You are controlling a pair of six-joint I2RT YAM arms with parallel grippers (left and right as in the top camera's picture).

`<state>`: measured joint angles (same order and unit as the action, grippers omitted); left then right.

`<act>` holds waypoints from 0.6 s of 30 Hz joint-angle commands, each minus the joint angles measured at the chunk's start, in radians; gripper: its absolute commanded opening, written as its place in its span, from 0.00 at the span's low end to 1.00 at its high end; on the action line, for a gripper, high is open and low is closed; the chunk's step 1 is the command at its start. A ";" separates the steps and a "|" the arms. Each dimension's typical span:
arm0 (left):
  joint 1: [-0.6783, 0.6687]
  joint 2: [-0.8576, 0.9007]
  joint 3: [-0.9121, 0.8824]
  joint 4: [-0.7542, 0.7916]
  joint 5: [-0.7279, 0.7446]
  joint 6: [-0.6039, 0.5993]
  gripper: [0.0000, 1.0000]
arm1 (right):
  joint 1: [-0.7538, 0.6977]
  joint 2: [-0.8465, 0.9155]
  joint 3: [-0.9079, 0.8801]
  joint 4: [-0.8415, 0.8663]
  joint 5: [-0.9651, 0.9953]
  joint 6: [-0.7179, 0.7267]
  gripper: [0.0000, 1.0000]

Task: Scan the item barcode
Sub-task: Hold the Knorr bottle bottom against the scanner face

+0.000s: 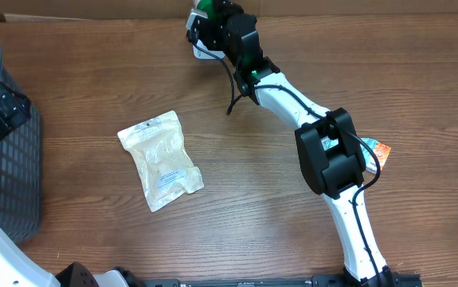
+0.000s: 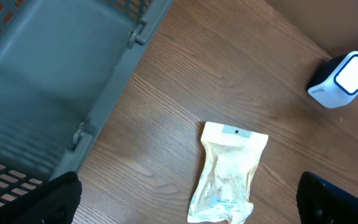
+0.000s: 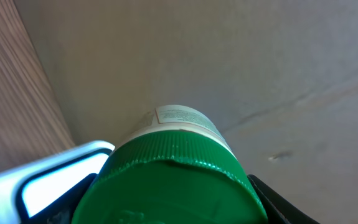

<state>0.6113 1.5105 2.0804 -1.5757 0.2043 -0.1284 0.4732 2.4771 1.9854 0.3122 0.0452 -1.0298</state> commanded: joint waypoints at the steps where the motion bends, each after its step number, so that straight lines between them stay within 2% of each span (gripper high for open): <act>1: 0.003 0.002 0.009 0.002 -0.002 -0.010 1.00 | -0.003 -0.112 0.023 -0.011 -0.049 0.187 0.44; 7: 0.003 0.002 0.009 0.002 -0.002 -0.010 0.99 | -0.001 -0.249 0.023 -0.239 -0.129 0.477 0.40; 10: 0.003 0.002 0.009 0.002 -0.002 -0.010 1.00 | -0.002 -0.340 0.023 -0.421 -0.216 0.665 0.38; 13: 0.003 0.002 0.009 0.002 -0.002 -0.010 1.00 | -0.002 -0.434 0.024 -0.644 -0.372 0.817 0.40; 17: 0.003 0.002 0.009 0.002 -0.002 -0.010 1.00 | -0.008 -0.534 0.023 -0.944 -0.504 0.848 0.39; 18: 0.003 0.002 0.009 0.002 -0.002 -0.010 1.00 | -0.009 -0.555 0.023 -1.021 -0.512 0.848 0.36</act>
<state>0.6113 1.5105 2.0804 -1.5753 0.2047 -0.1284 0.4709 2.0281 1.9862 -0.5884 -0.3145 -0.2920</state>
